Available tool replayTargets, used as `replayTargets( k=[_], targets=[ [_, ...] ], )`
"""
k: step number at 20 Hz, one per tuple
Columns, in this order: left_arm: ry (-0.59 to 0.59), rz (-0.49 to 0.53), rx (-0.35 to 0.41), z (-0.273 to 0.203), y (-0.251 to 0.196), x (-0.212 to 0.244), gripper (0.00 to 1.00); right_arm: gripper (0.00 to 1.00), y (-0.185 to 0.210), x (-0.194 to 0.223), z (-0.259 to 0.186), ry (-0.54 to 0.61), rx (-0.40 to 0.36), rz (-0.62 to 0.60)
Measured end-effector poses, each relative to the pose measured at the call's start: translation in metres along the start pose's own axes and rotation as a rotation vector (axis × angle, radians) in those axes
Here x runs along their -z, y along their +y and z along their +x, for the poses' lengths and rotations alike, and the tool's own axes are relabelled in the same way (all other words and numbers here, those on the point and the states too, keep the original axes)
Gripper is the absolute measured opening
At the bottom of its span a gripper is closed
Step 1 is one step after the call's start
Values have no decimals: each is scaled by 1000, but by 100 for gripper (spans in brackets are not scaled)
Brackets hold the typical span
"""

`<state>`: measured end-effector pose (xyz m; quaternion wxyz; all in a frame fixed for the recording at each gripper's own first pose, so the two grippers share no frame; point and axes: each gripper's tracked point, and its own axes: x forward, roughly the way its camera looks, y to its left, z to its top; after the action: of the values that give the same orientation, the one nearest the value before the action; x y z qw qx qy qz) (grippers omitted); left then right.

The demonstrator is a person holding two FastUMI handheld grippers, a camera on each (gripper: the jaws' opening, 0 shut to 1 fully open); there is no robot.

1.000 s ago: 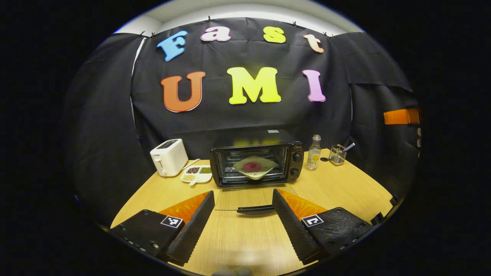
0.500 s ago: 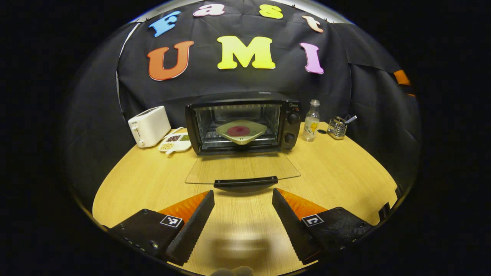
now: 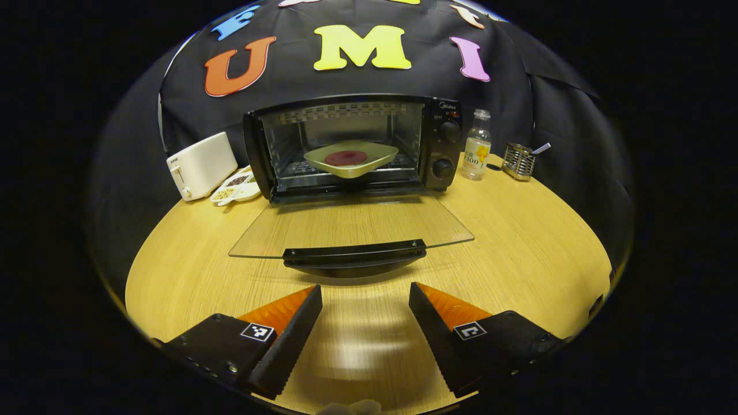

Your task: Open the electric oven with the left hand, put the food in, and close the electric oven.

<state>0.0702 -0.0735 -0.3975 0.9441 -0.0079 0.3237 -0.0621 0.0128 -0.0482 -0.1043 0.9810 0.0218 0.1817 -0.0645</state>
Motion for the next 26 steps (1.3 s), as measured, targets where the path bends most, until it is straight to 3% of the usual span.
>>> replayTargets(
  k=[4, 5, 6, 7, 15, 26],
  targets=[
    [22, 3, -8, 17, 5, 5, 97, 96, -7, 6, -5, 13, 31, 11],
    [23, 0, -10, 20, 7, 4, 97, 100, -9, 7, -6, 13, 38, 13],
    [24, 0, -12, 21, 8, 4, 97, 96, -10, 8, -7, 17, 41, 19],
    [26, 1, -13, 23, 9, 2, 97, 100, -10, 11, -5, 27, 44, 31],
    [21, -10, -15, 26, 15, -14, 97, 96, -7, 13, -5, 40, 44, 83],
    [-105, -4, -11, 16, 33, -114, 97, 96, -1, 10, -6, 16, 37, 142]
  ],
)
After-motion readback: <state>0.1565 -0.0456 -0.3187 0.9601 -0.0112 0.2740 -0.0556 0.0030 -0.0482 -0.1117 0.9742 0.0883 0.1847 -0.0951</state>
